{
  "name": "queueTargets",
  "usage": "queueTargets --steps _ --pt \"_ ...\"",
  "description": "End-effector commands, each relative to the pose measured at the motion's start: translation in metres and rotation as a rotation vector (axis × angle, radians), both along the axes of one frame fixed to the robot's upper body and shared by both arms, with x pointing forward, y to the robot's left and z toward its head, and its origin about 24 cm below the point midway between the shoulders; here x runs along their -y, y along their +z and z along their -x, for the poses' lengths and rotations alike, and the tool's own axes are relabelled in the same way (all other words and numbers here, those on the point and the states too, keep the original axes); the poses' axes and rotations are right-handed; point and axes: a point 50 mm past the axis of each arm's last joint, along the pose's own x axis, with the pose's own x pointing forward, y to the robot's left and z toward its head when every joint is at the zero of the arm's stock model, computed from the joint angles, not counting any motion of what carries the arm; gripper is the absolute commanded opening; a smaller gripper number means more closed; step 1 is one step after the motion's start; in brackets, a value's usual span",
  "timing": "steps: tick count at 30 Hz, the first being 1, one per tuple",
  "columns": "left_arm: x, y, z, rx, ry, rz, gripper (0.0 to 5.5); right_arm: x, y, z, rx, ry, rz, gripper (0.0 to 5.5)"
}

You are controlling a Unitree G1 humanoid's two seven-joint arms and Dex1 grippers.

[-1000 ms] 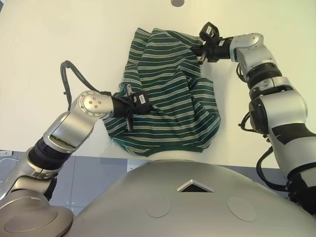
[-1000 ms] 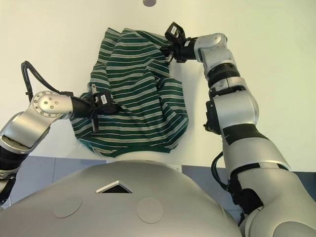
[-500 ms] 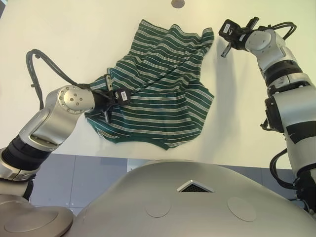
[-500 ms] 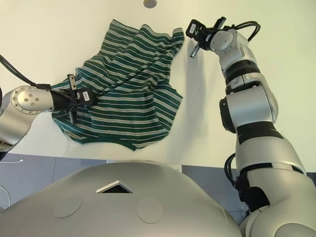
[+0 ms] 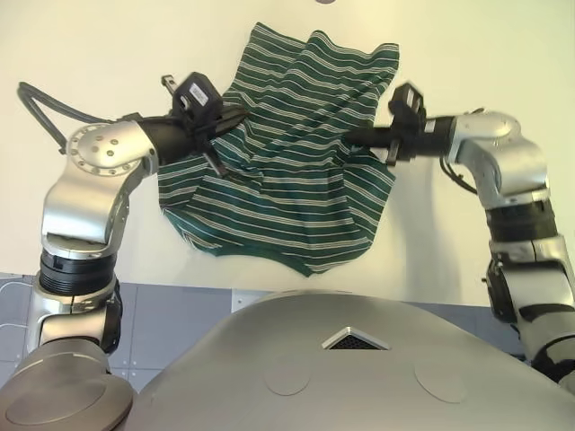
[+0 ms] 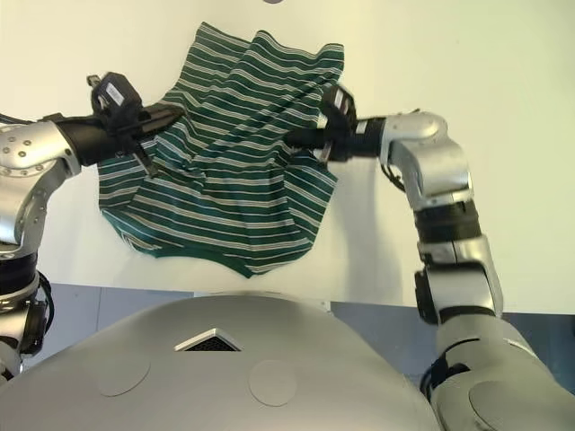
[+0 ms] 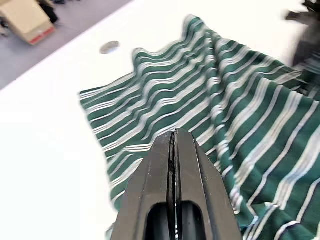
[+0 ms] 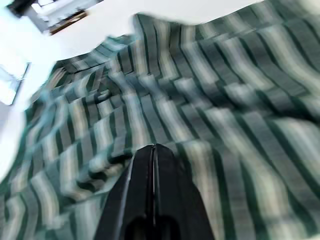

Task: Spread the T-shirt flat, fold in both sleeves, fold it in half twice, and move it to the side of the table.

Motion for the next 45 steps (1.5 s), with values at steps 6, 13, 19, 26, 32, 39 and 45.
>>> queueTargets --steps 6,13,19,26,32,39,45 --pt "-0.04 -0.007 -0.012 -0.087 0.071 -0.169 0.0 0.037 -0.009 0.065 0.027 0.166 0.498 0.01" --pt "-0.057 -0.02 -0.007 -0.21 0.164 -0.053 0.0 0.082 -0.008 0.08 -0.056 -0.027 0.495 0.01" --pt "-0.079 -0.028 0.038 -0.489 0.203 0.143 0.89 0.065 0.016 0.085 -0.062 -0.198 0.177 0.0" --pt "-0.095 -0.062 0.075 -0.643 0.33 0.156 1.43 0.074 0.054 0.058 0.0 -0.278 0.025 0.0" --pt "-0.095 -0.092 0.088 -0.698 0.355 0.147 1.43 0.072 0.061 0.042 0.017 -0.27 0.012 0.0" --pt "-0.098 -0.072 0.082 -0.65 0.289 0.239 0.08 0.077 0.058 0.039 0.015 -0.319 -0.004 0.0" --pt "-0.049 -0.007 0.06 -0.537 0.002 0.416 0.01 0.087 0.058 0.038 0.017 -0.367 0.028 0.0"
